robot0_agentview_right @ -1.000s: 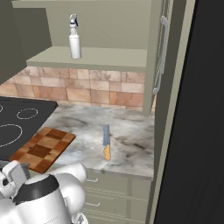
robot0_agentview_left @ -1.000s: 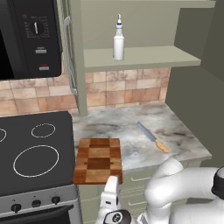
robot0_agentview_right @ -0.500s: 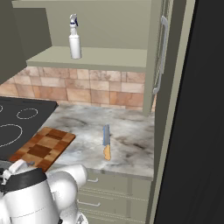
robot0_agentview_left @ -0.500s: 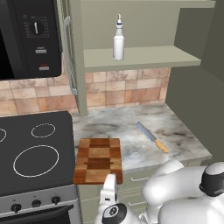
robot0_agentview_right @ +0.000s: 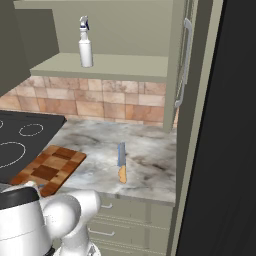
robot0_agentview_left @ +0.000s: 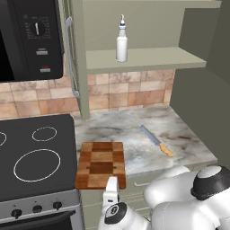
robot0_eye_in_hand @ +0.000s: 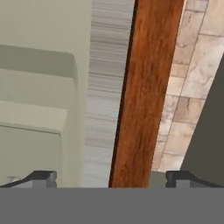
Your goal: Move the cutting board and knife to the sink. Then move spray from the cabinet to the counter.
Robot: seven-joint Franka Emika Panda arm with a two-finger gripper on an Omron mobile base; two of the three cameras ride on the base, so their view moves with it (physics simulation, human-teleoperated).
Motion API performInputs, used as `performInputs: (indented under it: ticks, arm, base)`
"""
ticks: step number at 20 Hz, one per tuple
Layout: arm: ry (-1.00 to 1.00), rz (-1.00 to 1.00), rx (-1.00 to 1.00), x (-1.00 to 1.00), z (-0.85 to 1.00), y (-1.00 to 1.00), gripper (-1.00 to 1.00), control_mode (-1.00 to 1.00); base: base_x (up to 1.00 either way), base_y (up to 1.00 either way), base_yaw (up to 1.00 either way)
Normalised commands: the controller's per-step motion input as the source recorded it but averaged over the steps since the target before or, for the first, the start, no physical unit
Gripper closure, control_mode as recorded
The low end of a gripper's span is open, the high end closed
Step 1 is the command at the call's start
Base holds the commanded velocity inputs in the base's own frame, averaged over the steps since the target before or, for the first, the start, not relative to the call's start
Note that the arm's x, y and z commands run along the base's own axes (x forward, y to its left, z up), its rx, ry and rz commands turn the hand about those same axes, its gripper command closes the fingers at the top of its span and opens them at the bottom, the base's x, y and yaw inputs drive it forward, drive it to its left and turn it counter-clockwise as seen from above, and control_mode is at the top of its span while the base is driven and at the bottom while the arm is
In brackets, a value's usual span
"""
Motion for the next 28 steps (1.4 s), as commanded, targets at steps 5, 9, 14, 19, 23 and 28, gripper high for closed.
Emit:
performInputs:
  ticks: [5,9,14,19,23,28]
  arm:
    - [0.0,0.02,-0.03,0.2,-0.29,0.13,-1.0,-1.0]
    - [0.0,0.02,-0.02,0.05,-0.17,0.1,-1.0,-1.0]
    - [-0.04,0.0,0.0,-0.01,0.02,0.07,1.0,-1.0]
    - [-0.18,0.0,0.0,-0.19,0.28,0.0,1.0,-1.0]
    - [-0.22,0.0,0.0,-0.17,0.46,0.0,1.0,-1.0]
    - [-0.25,0.0,0.0,-0.2,0.75,0.0,1.0,-1.0]
  base:
    - [0.0,0.0,0.0]
    - [0.0,0.0,0.0]
    - [0.0,0.0,0.0]
    - [0.0,0.0,0.0]
    - [0.0,0.0,0.0]
    - [0.0,0.0,0.0]
